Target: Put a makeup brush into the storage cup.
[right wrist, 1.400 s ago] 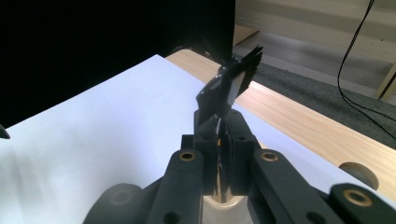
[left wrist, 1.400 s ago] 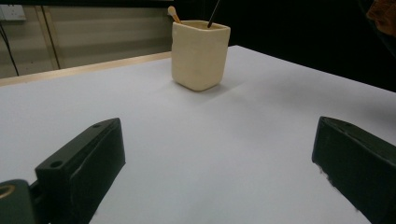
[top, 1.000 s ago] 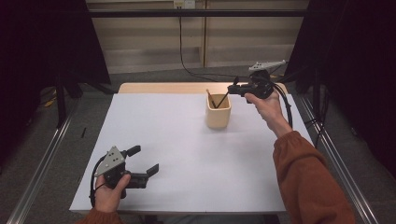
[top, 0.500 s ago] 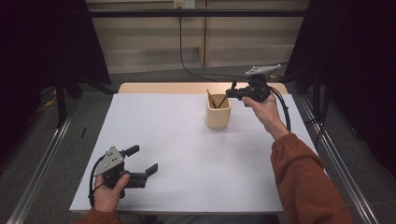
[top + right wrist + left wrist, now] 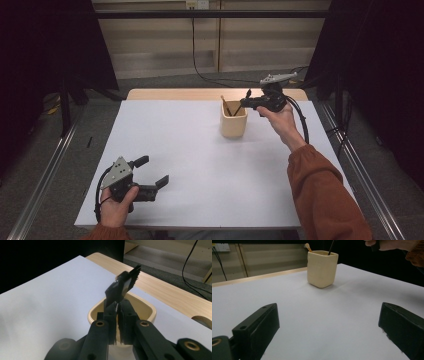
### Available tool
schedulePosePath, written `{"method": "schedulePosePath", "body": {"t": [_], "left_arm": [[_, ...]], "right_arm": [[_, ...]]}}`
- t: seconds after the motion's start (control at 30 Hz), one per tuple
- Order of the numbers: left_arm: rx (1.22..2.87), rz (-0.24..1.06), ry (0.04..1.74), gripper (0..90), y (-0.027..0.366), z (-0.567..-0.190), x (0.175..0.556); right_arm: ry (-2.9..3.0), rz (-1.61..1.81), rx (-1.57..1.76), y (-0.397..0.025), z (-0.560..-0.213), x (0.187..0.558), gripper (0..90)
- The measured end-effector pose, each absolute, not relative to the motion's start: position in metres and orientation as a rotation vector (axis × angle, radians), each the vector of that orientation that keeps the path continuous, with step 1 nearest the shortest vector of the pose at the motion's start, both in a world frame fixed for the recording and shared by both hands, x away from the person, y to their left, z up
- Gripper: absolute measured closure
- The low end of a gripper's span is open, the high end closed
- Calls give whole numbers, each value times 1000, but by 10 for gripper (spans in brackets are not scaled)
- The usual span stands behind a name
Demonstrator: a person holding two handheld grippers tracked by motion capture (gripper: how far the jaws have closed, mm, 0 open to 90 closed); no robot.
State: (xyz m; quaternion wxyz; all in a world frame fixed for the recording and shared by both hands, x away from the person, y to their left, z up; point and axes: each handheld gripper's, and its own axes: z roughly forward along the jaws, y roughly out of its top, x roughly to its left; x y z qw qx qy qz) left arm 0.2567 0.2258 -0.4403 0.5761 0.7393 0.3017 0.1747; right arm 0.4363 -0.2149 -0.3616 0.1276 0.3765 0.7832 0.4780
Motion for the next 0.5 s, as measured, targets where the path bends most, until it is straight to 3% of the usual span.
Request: {"method": "schedulePosePath", "body": {"t": [0.33,0.5], "left_arm": [[1742,413,711,32,226,-441,257],[1746,414,707,32,226,-441,257]], "right_arm": [[2280,1405,1130,-222,-375,434,842],[2257,1404,1134,-224,-376,433,699]]}}
